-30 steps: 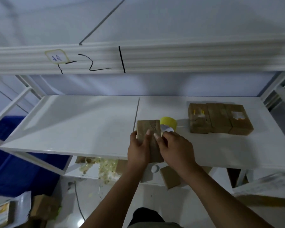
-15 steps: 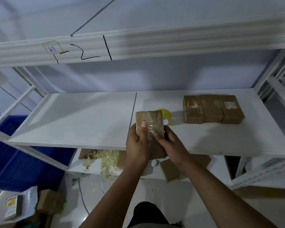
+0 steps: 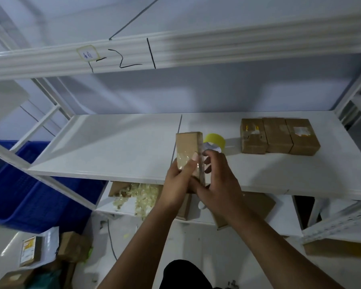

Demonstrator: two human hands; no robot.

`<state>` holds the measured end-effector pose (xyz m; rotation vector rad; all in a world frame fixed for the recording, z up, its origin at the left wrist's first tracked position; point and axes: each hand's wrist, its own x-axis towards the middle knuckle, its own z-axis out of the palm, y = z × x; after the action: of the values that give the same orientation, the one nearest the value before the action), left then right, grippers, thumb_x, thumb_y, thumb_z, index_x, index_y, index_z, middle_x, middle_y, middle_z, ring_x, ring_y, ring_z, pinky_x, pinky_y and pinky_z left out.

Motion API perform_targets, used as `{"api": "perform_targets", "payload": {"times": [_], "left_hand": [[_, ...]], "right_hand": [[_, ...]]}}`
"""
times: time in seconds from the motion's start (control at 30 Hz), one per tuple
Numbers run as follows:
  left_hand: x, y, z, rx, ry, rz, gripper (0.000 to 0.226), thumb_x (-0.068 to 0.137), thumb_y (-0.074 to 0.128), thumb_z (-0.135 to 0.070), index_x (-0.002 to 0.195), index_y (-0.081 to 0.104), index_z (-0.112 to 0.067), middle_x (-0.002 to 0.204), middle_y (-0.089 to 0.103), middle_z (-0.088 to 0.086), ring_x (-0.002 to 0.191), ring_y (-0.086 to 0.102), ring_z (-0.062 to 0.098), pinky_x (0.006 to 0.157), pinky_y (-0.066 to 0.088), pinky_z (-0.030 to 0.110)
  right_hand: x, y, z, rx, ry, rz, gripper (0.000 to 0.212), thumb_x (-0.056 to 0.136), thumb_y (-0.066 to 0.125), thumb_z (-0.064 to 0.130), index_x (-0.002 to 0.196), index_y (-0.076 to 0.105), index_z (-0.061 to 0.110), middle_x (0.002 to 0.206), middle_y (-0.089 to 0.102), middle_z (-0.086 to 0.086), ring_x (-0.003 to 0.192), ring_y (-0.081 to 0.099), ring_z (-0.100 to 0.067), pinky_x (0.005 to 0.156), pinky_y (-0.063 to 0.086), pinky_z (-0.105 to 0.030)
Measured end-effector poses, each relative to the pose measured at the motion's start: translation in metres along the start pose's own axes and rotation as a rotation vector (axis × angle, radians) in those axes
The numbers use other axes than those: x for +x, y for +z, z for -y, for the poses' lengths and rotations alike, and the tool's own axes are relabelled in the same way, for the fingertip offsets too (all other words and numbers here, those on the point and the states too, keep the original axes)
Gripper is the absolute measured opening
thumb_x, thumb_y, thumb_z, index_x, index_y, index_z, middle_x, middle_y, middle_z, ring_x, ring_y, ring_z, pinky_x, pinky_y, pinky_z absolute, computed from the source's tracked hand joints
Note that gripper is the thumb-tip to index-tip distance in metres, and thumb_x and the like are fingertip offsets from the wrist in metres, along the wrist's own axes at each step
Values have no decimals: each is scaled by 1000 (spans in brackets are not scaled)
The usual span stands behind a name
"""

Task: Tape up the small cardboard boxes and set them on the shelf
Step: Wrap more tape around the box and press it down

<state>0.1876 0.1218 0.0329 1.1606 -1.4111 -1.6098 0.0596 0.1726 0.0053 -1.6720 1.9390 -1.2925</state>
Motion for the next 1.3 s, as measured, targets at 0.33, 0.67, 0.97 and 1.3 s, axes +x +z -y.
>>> {"api": "perform_targets", "payload": {"times": [0.33, 0.67, 0.97, 1.3], "left_hand": [[9, -66, -14, -164, -65, -159, 62, 103, 43, -68, 121, 79, -21, 109, 82, 16, 103, 80, 35, 83, 68, 42], [9, -147, -1, -117, 22, -263, 46, 111, 41, -54, 121, 74, -23, 107, 82, 6, 103, 79, 27, 91, 64, 48], [12, -222, 21, -215, 38, -233, 47, 101, 60, -47, 146, 60, -37, 131, 75, -1, 119, 74, 19, 103, 59, 45], [48, -272, 29, -201, 7, -415, 33, 109, 53, -39, 142, 60, -33, 131, 74, 4, 110, 77, 15, 87, 65, 33]], "right_hand": [[21, 23, 41, 732, 321, 206, 54, 94, 68, 43, 145, 48, 46, 124, 73, 12, 111, 74, -14, 91, 64, -42], [25, 88, 86, 668, 253, 350, 88, 80, 82, 50, 152, 33, 58, 142, 58, 19, 118, 69, -18, 87, 64, -44], [44, 160, 110, 716, 384, 387, 82, 83, 79, 54, 154, 38, 52, 145, 60, 17, 117, 71, -18, 81, 65, -48], [95, 222, 122, 543, 406, 488, 72, 86, 75, 57, 151, 45, 48, 135, 64, 21, 99, 75, -6, 71, 64, -28]]}}
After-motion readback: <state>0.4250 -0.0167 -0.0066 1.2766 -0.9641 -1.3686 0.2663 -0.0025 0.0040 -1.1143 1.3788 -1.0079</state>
